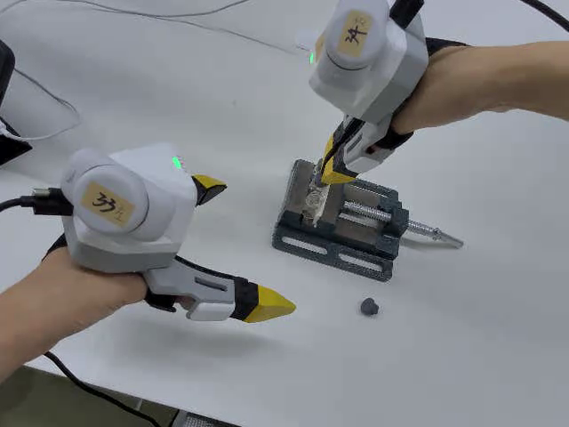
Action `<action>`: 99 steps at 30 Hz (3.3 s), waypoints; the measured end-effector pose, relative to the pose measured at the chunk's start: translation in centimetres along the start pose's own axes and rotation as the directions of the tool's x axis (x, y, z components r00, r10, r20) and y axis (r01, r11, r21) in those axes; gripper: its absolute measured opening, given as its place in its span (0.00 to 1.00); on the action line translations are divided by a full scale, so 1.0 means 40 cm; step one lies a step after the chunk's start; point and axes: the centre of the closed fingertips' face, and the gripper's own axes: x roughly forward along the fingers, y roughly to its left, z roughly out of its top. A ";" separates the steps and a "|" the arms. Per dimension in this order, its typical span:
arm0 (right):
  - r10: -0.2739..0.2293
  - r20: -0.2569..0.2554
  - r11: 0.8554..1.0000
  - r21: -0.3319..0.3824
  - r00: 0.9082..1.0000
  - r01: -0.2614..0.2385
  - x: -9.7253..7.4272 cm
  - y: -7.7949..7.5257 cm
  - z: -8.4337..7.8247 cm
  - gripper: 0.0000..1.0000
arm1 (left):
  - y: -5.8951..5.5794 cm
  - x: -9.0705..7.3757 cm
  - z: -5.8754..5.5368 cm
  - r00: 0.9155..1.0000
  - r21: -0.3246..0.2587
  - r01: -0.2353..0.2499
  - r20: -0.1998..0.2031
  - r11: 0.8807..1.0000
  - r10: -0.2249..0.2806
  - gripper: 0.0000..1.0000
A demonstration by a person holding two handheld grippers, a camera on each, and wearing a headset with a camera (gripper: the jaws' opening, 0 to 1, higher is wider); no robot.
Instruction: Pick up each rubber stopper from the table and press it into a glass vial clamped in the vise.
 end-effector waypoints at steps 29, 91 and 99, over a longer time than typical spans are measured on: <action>-0.014 -0.093 0.999 0.040 0.996 0.018 0.014 0.000 -0.001 0.00 | 0.009 0.022 0.023 0.999 -0.017 -0.004 0.032 1.000 0.004 0.99; -0.050 0.063 0.992 0.122 0.997 0.042 -0.005 0.015 0.004 0.00 | 0.011 -0.027 0.087 0.998 0.022 -0.044 0.046 0.999 0.043 0.99; -0.045 0.071 0.993 0.115 0.996 0.036 -0.006 0.018 0.003 0.00 | 0.015 -0.036 0.083 0.998 0.019 -0.052 0.045 0.998 0.051 0.99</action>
